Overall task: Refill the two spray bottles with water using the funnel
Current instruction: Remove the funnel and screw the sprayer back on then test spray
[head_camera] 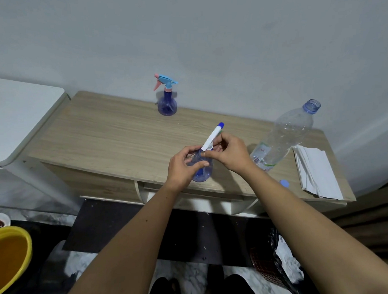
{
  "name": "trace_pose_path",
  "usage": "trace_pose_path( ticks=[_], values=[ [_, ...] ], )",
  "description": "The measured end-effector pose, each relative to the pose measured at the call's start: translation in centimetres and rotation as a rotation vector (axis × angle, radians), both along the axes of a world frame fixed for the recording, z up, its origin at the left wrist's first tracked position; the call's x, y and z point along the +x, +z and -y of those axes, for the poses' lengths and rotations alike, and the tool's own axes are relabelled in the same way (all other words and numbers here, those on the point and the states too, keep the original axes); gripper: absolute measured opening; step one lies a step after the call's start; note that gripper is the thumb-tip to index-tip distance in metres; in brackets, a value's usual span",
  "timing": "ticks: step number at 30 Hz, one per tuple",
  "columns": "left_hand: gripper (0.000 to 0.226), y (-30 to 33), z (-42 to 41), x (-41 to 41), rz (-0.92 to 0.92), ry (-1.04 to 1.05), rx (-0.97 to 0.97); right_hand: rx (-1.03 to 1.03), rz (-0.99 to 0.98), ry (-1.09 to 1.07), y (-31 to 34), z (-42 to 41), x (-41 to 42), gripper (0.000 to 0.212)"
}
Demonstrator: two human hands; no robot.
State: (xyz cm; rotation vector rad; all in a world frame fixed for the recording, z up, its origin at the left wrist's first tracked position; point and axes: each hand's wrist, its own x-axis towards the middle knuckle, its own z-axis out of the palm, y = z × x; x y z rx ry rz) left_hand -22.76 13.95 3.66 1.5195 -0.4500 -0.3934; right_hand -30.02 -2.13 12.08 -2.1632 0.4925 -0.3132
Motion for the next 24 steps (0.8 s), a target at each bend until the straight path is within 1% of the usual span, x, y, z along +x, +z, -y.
trace_pose_path(
  ticks=[2,5,7,9,11,12,14,16,18,21,22,24],
  values=[
    [0.058,-0.06,-0.01,0.04,-0.001,-0.008,0.001,0.029,-0.004,0.011,0.23,-0.08,-0.12,0.040],
    [0.059,0.03,-0.09,0.07,-0.004,-0.007,0.005,0.094,-0.010,0.100,0.49,0.23,-0.15,0.029],
    [0.059,0.01,-0.08,0.10,0.006,-0.008,0.008,0.094,-0.024,0.087,0.45,0.17,0.07,0.024],
    [0.057,-0.02,-0.05,0.08,0.013,-0.007,0.009,0.085,-0.023,0.008,0.28,-0.14,0.42,0.031],
    [0.056,0.00,-0.06,0.09,0.010,-0.009,0.006,0.049,-0.028,-0.020,0.27,-0.34,0.47,0.039],
    [0.056,0.03,-0.10,0.10,0.008,-0.013,0.003,0.059,-0.032,-0.006,0.39,-0.35,0.33,0.039],
    [0.057,0.10,-0.18,0.12,0.005,-0.022,0.008,0.124,-0.047,0.060,0.61,0.03,-0.07,0.033],
    [0.059,0.12,-0.20,0.13,0.009,-0.025,0.012,0.142,-0.059,0.113,0.73,0.41,-0.22,0.027],
    [0.057,0.01,-0.15,0.12,0.018,-0.016,0.011,0.147,-0.060,0.083,0.61,0.22,0.13,0.024],
    [0.055,-0.01,-0.13,0.06,0.024,-0.004,0.017,0.097,-0.063,-0.029,0.14,-0.42,0.57,0.039],
    [0.055,0.03,-0.09,0.06,0.021,-0.008,0.016,0.083,-0.064,-0.034,0.08,-0.46,0.45,0.043],
    [0.057,0.09,-0.02,0.08,0.010,-0.009,0.012,0.151,-0.064,0.018,0.14,-0.23,0.00,0.040]
  ],
)
